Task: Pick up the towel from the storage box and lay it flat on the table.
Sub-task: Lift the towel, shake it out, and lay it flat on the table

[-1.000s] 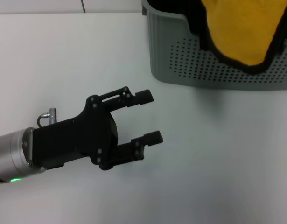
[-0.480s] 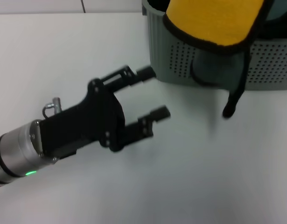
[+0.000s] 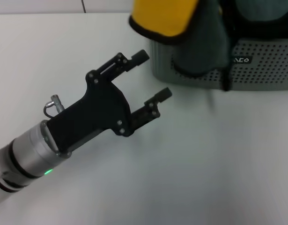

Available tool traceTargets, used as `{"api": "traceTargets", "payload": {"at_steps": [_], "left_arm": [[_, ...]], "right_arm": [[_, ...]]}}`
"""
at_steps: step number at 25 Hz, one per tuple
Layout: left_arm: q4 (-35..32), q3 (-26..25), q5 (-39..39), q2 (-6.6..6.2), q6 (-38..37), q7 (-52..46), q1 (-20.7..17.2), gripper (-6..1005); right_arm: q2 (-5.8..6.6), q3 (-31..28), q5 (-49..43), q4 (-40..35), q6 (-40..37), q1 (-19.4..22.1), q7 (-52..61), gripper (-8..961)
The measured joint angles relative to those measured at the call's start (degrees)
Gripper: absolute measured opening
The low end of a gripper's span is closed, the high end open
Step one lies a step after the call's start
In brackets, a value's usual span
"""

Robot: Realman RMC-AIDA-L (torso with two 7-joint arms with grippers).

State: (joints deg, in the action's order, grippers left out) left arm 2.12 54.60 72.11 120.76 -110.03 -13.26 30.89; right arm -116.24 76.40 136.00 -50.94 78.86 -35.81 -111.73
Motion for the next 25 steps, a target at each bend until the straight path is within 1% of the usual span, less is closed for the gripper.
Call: {"api": "traceTargets", "payload": {"at_steps": [3, 5, 8, 12, 18, 22, 25], "left_arm": [[2.93, -1.23, -1.47, 0.01, 0.16, 6.36, 0.39, 644], [4.58, -2.95, -2.25, 0.0, 0.09, 11.16, 0.37, 644], [5.4, -5.18, -2.5, 0.0, -0.03, 15.92, -0.09, 643], [6.11, -7.98, -2.68, 0.0, -0.11, 19.95, -0.22, 643], [9.02, -12.77, -2.57, 0.01, 0.26, 27.75, 0.57, 641], [9.76, -14.85, -2.62, 0.07, 0.34, 28.81, 0.7, 641], [10.61, -18.08, -2.69, 0.09, 0.41, 28.85, 0.66, 640]], "right_arm": [[-0.01, 4.82, 3.36, 0.1, -4.8, -0.76, -2.52, 21], [-0.02, 7.48, 5.39, 0.21, -7.45, -1.29, -3.97, 22], [-0.03, 10.48, 7.57, 0.51, -10.37, -2.55, -5.13, 23], [-0.04, 12.59, 9.21, 1.63, -12.37, -4.61, -5.2, 26], [-0.04, 15.31, 11.81, 3.1, -13.26, -7.38, -5.66, 29], [-0.04, 16.3, 13.21, 3.4, -13.51, -8.29, -5.72, 31], [-0.03, 16.57, 13.39, 3.41, -13.45, -8.76, -5.71, 32]]}}
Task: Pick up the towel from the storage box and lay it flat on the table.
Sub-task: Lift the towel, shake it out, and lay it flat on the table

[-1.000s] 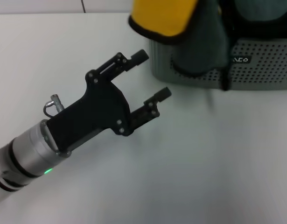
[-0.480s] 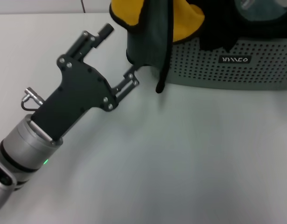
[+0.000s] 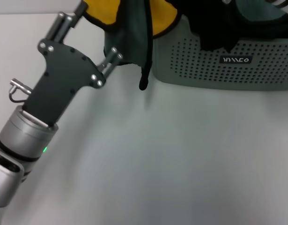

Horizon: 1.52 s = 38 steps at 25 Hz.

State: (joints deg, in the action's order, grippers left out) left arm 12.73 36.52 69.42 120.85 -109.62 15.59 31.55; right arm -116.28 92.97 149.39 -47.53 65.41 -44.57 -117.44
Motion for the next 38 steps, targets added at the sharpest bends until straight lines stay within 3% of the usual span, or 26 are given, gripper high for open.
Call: {"api": "traceTargets", "payload": {"at_steps": [4, 29, 34, 38], "left_arm": [[1.43, -3.13, -0.02, 0.0, 0.07, -0.03, 0.31, 639], [1.77, -5.67, 0.59, -0.01, 0.44, -3.03, -0.29, 635], [1.62, -5.45, 0.79, -0.01, 0.38, -4.3, -0.74, 396], [1.51, -5.46, 1.33, -0.01, 0.34, -4.37, -0.78, 313]], "right_arm": [[0.0, 0.75, 0.4, 0.03, -0.14, -0.59, -0.09, 35], [0.0, 2.54, 2.4, -0.43, -0.91, -0.12, 0.03, 48], [0.0, 1.91, 2.96, -0.63, 0.34, 0.33, 0.37, 50], [0.0, 1.9, 3.04, -0.58, 0.49, 0.54, 0.5, 53]]}}
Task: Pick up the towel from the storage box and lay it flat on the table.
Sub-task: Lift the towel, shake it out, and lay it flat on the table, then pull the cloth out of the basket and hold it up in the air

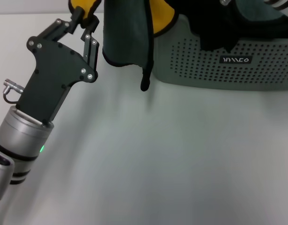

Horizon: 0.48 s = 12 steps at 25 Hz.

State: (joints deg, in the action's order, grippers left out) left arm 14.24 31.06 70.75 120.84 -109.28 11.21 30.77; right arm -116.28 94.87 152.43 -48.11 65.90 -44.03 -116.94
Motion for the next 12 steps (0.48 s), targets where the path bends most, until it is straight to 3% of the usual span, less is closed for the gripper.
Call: {"api": "traceTargets", "payload": {"at_steps": [5, 10, 12], "left_arm": [[-0.23, -0.03, 0.79, 0.0, -0.18, -0.14, -0.02, 209], [-1.42, -0.04, 0.83, 0.0, -1.75, -2.98, -0.48, 35], [-3.88, -0.03, 0.93, -0.11, -3.44, -7.7, -1.35, 32]], "right_arm": [[0.0, 0.16, -0.05, 0.39, 0.02, 0.0, 0.01, 55], [0.0, 0.44, -0.52, 0.71, -0.16, 0.76, -0.01, 58], [0.0, 0.78, -0.89, 1.36, -0.26, 1.07, 0.0, 59]]}}
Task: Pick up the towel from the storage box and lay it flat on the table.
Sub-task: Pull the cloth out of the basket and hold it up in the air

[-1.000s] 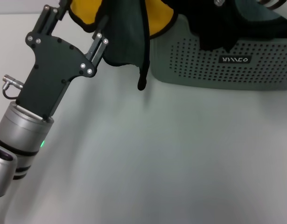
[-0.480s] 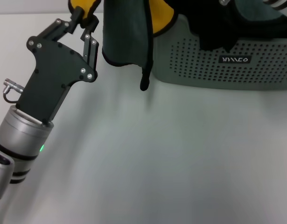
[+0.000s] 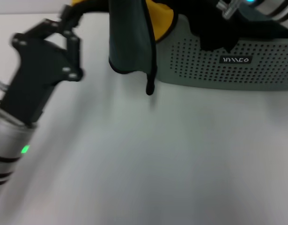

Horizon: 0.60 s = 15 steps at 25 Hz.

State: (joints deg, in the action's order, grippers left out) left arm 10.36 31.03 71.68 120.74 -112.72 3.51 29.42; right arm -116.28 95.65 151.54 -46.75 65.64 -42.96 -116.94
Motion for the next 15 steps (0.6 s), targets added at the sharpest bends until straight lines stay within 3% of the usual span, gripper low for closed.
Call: {"api": "traceTargets", "payload": {"at_steps": [7, 15], "left_arm": [[-15.82, -0.54, -3.51, -0.28, -4.11, -29.6, -4.56, 20], [-25.83, -0.06, -10.02, -0.51, -4.15, -46.03, -5.87, 15]], "right_arm": [[0.0, 5.34, 0.61, 3.68, 2.78, 3.8, -0.2, 63], [0.01, 10.22, -3.97, 3.57, 6.08, 11.79, -4.75, 67]]}}
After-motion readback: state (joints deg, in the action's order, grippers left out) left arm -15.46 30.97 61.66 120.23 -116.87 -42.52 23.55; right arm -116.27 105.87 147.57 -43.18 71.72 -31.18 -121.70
